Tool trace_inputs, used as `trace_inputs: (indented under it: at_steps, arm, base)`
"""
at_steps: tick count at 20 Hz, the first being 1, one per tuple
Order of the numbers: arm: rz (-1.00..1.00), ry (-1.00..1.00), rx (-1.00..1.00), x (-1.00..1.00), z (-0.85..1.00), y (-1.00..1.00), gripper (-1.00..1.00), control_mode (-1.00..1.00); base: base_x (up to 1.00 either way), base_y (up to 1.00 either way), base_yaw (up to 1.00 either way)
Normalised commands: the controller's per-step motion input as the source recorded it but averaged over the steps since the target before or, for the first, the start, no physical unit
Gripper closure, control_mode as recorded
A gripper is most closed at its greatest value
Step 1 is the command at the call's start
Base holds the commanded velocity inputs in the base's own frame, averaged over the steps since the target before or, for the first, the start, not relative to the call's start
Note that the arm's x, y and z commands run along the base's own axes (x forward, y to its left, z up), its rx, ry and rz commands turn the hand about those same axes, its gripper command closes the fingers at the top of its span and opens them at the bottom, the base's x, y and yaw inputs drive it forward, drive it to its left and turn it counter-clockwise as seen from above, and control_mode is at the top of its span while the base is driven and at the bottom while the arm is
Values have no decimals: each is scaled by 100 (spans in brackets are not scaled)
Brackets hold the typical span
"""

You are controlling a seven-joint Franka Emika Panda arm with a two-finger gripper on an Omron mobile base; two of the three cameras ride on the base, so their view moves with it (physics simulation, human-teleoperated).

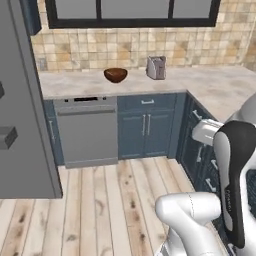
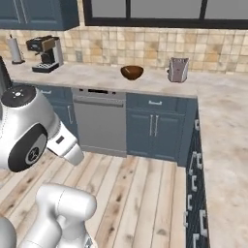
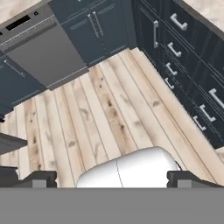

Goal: Place the bowl with the avocado and broccoli on the top shelf of the fridge. Place the bowl with the chicken drumstick and fish on the second highest shelf of the fridge.

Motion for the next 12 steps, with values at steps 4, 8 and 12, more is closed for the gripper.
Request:
trace_inputs:
  at_steps: [4, 8, 12]
  arm:
    - [0, 0, 0, 0, 0, 0, -100, 100]
    - [0, 0, 0, 0, 0, 0, -100, 100]
    - [0, 0, 0, 0, 0, 0, -100, 100]
  base:
    - [100, 2, 0]
    - [100, -3, 0]
    - [100, -19, 2]
